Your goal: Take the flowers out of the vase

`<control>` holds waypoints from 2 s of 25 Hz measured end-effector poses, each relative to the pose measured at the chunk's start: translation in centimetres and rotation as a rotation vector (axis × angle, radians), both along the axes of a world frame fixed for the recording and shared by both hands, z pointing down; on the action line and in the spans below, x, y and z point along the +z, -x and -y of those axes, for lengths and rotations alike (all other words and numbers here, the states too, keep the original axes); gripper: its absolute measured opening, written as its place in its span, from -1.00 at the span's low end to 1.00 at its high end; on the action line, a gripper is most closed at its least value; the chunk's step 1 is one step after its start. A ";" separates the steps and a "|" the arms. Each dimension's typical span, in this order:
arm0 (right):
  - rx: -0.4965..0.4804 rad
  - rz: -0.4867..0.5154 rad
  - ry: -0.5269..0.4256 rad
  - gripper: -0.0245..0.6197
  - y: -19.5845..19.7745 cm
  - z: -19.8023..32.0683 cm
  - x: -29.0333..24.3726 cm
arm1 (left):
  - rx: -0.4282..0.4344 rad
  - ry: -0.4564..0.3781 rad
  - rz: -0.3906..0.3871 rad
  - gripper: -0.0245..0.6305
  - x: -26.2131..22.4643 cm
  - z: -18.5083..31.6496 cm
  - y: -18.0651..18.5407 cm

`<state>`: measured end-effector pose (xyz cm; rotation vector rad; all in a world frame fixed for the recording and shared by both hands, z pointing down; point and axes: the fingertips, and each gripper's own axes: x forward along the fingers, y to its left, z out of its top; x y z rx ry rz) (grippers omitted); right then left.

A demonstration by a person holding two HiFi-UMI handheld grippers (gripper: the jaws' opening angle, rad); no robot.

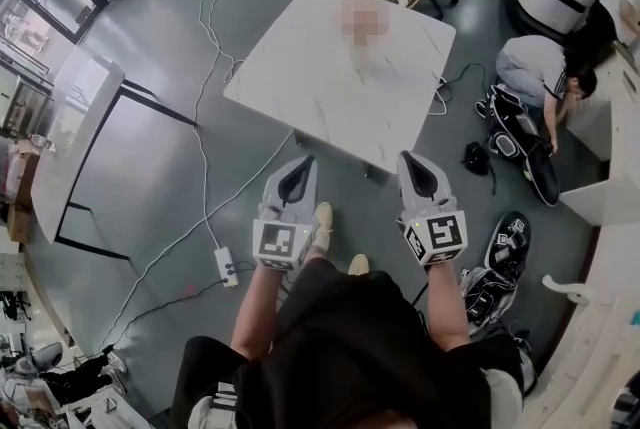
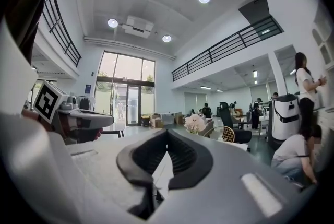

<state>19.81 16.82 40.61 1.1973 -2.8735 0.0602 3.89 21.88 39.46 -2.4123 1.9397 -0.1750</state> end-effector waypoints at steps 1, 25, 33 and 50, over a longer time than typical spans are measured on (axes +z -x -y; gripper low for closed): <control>0.006 -0.002 0.003 -0.91 0.3 0.6 0.0 | 0.006 -0.004 0.002 -0.90 -0.1 0.7 0.4; 0.171 -0.030 0.035 -0.91 10.8 14.6 -0.1 | 0.172 0.047 -0.037 -0.90 0.1 18.4 10.8; 0.241 -0.029 0.034 -0.91 13.1 17.4 0.2 | 0.254 0.045 -0.049 -0.90 0.4 22.1 12.7; 0.277 -0.031 0.064 -0.91 14.6 20.6 2.1 | 0.284 0.057 -0.055 -0.90 1.4 25.4 14.7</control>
